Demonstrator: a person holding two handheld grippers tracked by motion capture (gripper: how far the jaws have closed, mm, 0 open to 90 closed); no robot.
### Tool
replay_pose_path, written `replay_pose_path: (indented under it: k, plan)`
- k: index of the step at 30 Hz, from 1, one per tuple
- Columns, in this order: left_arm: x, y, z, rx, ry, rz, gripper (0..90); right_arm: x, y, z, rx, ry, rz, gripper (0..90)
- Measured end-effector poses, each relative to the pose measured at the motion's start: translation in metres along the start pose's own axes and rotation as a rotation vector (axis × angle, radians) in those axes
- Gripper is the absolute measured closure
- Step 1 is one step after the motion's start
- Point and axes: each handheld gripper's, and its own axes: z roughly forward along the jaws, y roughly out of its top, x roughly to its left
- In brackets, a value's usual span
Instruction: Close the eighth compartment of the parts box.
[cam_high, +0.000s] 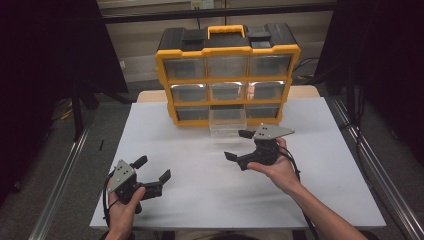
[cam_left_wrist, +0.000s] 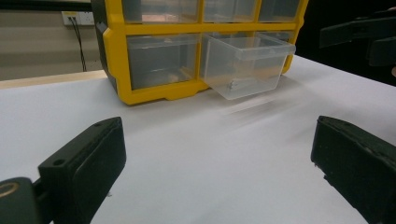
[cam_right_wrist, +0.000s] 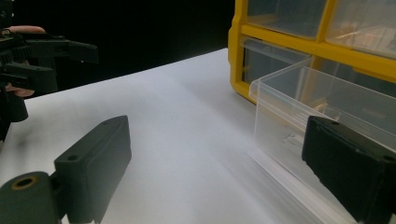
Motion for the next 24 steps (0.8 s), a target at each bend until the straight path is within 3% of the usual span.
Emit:
replay_pose_path:
  k: [16, 22, 24]
  plan:
    - [0.001, -0.001, 0.002, -0.005, -0.008, -0.009, 3.4, -0.009, 0.006, 0.028, 0.017, 0.021, 0.010, 12.9]
    - [0.001, -0.001, 0.002, 0.007, -0.006, -0.005, 3.4, -0.010, 0.001, 0.033, 0.037, 0.033, -0.001, 22.0]
    - [0.000, -0.001, 0.002, 0.002, -0.011, -0.004, 3.4, -0.010, 0.001, 0.032, 0.031, 0.033, -0.004, 30.0]
